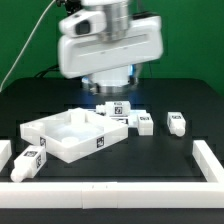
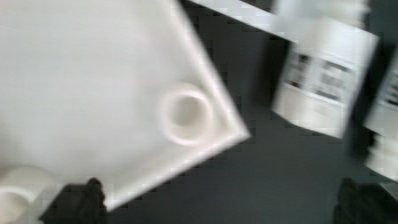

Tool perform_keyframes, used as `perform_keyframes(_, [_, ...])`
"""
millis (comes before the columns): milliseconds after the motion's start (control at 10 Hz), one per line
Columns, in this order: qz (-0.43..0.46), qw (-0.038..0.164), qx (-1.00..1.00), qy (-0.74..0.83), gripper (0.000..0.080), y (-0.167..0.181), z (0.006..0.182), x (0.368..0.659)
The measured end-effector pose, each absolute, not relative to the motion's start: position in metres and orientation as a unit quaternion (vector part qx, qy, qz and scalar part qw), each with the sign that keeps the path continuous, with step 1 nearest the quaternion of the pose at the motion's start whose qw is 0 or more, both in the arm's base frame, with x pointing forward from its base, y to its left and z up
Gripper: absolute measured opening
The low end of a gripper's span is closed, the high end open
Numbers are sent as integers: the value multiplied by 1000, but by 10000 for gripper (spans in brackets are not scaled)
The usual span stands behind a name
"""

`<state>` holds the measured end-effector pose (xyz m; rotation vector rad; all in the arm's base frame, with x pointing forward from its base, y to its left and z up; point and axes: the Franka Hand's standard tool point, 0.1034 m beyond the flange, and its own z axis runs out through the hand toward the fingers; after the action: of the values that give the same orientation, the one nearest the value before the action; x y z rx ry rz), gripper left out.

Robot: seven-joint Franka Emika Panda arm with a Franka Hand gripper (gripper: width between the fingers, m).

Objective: Assemble one leg

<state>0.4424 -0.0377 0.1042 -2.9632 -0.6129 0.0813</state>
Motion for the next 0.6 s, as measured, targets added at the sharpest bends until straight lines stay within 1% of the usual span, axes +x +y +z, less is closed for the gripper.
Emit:
perform_keyframes(100, [10, 50, -969, -240, 649, -67, 99, 460])
perform_keyframes(200, [-13, 32, -959, -280, 649, -89, 84, 476])
perform_keyframes(300, [-10, 33, -956, -291, 649, -103, 68, 481])
perform_keyframes(600, [-8, 34, -957, -288, 649, -105, 66, 481])
